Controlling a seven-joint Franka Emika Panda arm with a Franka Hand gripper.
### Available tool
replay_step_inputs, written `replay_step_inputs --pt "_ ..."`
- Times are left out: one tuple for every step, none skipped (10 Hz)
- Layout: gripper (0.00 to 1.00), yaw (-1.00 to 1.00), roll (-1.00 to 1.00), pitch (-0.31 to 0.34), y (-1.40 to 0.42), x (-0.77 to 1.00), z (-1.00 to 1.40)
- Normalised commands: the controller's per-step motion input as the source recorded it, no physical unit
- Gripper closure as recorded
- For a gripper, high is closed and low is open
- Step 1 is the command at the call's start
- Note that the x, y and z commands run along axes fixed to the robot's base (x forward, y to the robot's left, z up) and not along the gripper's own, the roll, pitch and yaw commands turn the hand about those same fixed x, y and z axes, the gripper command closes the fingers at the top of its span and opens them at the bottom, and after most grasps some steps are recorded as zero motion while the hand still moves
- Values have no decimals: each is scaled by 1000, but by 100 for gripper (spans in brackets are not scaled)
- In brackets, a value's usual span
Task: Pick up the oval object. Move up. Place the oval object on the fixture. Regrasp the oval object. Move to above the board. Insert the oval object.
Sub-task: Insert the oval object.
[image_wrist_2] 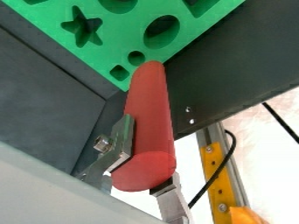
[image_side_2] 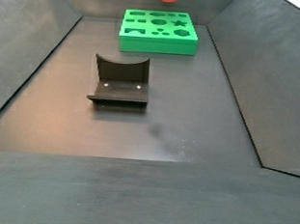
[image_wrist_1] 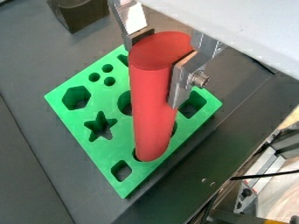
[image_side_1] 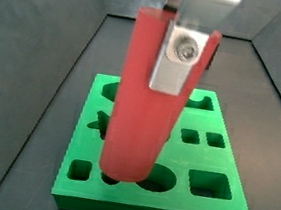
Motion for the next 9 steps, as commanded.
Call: replay_step_inputs --pt "100 123 -1 -203 -94 871 -140" --pt "100 111 -79 -270 0 831 -229" --pt "100 31 -37 -296 34 840 -271" --pt "100 0 11 -251 146 923 -229" --pt "100 0 379 -106 74 831 -220" --pt "100 -77 500 -60 17 286 -240" --pt "100 -240 414 0 0 0 -77" --pt "100 -134 207 10 -57 3 0" --pt "100 -117 164 0 -51 0 -100"
